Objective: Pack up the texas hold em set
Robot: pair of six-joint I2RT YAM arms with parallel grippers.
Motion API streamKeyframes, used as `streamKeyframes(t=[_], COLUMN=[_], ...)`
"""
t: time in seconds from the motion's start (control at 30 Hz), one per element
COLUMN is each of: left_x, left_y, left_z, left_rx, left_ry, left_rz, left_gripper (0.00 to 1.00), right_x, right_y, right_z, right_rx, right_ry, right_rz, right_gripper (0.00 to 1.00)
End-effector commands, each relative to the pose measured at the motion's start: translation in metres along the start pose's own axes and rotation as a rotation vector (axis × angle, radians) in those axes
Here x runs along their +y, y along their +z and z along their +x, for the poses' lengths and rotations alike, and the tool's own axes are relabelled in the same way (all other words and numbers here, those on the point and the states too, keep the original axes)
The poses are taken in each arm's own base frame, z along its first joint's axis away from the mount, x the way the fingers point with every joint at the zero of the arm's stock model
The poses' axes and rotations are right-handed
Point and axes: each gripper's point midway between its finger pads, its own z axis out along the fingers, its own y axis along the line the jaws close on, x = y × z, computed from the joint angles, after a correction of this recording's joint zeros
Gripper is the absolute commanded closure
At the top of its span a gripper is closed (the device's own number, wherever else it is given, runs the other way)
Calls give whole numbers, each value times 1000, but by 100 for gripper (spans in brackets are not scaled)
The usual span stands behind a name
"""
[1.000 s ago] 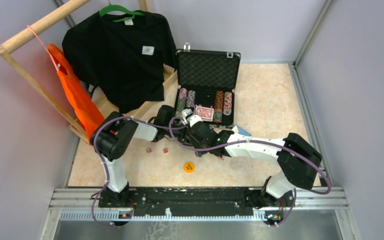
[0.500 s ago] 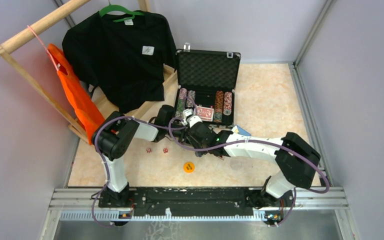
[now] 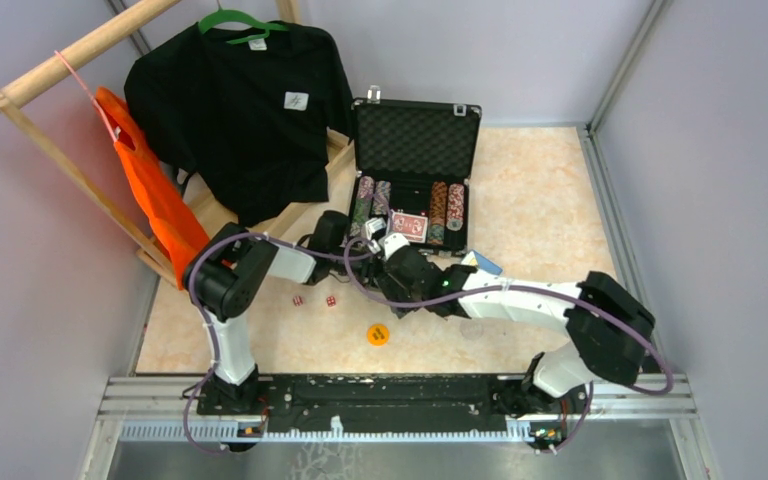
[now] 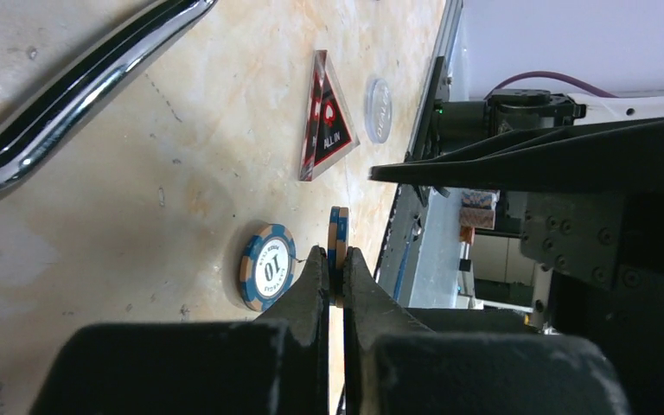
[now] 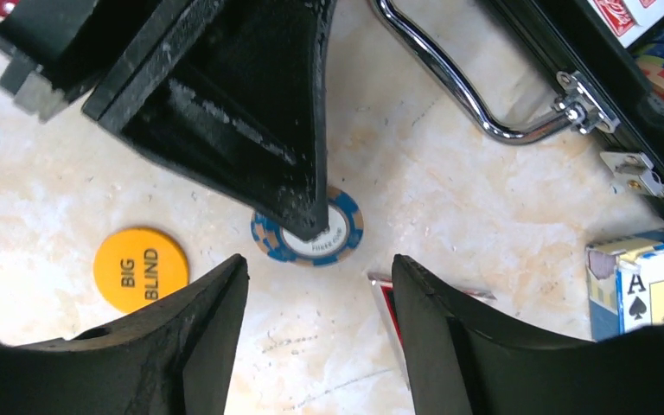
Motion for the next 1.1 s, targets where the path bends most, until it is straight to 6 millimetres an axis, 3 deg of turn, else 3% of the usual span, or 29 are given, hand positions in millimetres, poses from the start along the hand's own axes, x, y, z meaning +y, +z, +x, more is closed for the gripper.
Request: streamKeyframes(t=[0.0, 0.1, 0.2, 0.37, 0.47, 0.57, 0.73, 0.87, 1.07], left_x=[-9, -17, -28, -53, -68, -71, -49, -25, 4], left_y=[-7, -15, -24, -48, -57, -69, -101, -108, -98], left_z=[-11, -22, -39, -88, -120, -146, -187, -198, -201], left_rx=[-53, -100, -173, -382, -399, -366, -349, -293, -141], left_ry=[104, 181, 294, 605, 752, 893, 1117, 1212, 1271], left_rz=[5, 1, -32, -134, -164, -187, -309, -357, -336], left_gripper=[100, 100, 100, 100, 100, 100, 100, 100, 100], right_x=[1, 2, -5, -33, -30, -25, -36, -48, -61], right_y=[-28, -49, -80, -120, -129, -129, -116, -109, -96], right_z=[-29, -38, -61, -104, -118, -127, -129, -134, -129], right_rx=[-134, -203, -331, -610, -687, -707, -731, -732, -708], right_ry=[23, 47, 99, 197, 175, 126, 71, 86, 132], right_rz=[-72, -157, -256, -294, -325, -343, -270, -229, -214], right_gripper=[37, 36, 37, 39, 39, 39, 39, 39, 40])
